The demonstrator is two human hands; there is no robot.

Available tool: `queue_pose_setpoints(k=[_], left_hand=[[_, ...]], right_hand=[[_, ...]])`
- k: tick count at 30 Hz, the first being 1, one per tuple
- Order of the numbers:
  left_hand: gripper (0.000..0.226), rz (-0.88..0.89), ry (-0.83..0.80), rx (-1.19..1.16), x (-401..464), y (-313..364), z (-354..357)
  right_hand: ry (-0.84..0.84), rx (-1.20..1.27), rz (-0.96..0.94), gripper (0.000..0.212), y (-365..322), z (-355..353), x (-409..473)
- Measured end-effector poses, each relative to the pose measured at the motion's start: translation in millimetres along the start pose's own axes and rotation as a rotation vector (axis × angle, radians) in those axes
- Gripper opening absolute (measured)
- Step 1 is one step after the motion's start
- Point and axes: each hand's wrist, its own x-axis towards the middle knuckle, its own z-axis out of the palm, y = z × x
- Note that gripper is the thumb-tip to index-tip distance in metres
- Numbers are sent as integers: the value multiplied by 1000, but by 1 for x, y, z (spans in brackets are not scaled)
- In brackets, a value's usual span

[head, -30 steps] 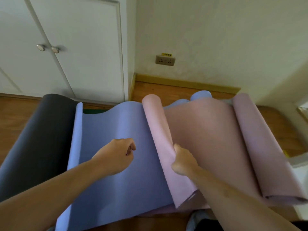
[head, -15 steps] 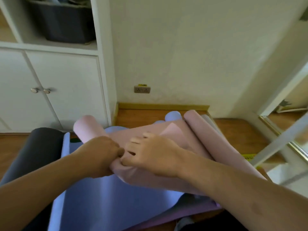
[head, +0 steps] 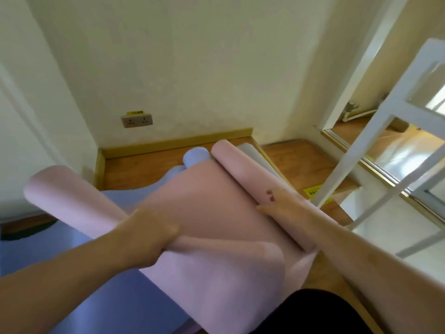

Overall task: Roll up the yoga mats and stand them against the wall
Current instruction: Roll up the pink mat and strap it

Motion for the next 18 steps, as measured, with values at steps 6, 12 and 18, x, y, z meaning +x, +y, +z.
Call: queue_pose_setpoints(k=[6, 12, 18], left_hand=[[25, 59, -175, -38, 63, 10, 33], [27, 51, -229, 48, 65, 11, 40], [21, -8, -150, -34, 22, 1, -1]], right_hand=[[137, -287, 446, 147, 142, 22, 88], [234, -331, 299, 73, 141, 40, 104], [316, -634, -67, 37, 83, -7, 36]])
